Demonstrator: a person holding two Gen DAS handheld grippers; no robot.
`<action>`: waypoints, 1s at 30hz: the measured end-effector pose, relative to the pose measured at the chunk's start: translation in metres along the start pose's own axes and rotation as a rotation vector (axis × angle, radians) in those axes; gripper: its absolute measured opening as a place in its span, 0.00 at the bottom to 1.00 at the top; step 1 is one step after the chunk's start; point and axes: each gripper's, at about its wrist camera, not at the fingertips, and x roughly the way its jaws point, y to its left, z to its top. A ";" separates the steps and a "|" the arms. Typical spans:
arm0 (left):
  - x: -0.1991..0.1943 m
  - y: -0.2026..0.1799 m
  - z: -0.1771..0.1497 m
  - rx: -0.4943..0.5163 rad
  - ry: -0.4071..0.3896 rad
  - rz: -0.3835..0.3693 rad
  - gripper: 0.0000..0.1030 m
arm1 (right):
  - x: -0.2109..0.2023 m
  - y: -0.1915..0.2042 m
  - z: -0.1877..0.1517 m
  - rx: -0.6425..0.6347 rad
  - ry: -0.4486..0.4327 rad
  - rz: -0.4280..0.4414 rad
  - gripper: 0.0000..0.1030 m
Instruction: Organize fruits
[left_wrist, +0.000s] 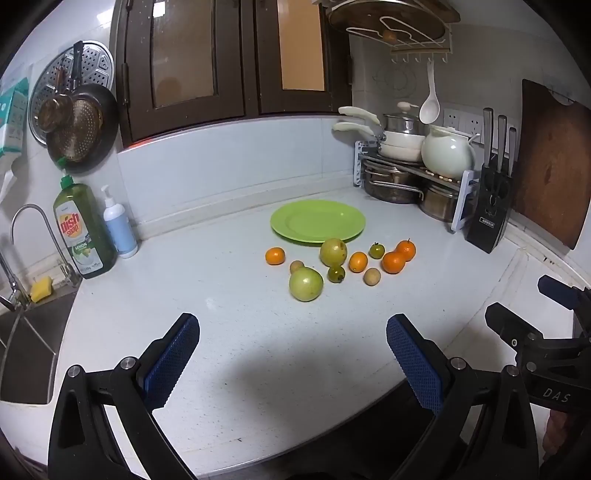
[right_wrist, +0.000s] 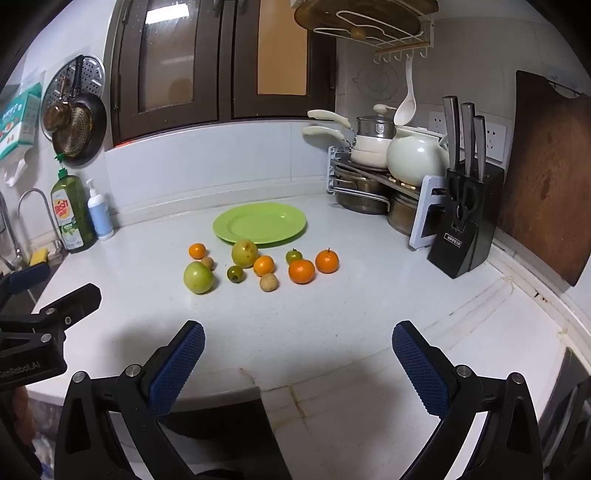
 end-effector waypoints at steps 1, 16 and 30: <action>0.000 0.000 0.000 0.000 -0.001 0.003 1.00 | 0.000 0.000 0.000 -0.001 0.000 -0.001 0.99; 0.002 -0.002 0.000 -0.008 0.007 -0.003 1.00 | 0.000 -0.002 0.001 -0.004 0.003 0.001 0.99; 0.005 -0.005 0.002 -0.004 0.010 -0.009 1.00 | 0.000 -0.002 0.002 -0.004 0.000 0.002 0.99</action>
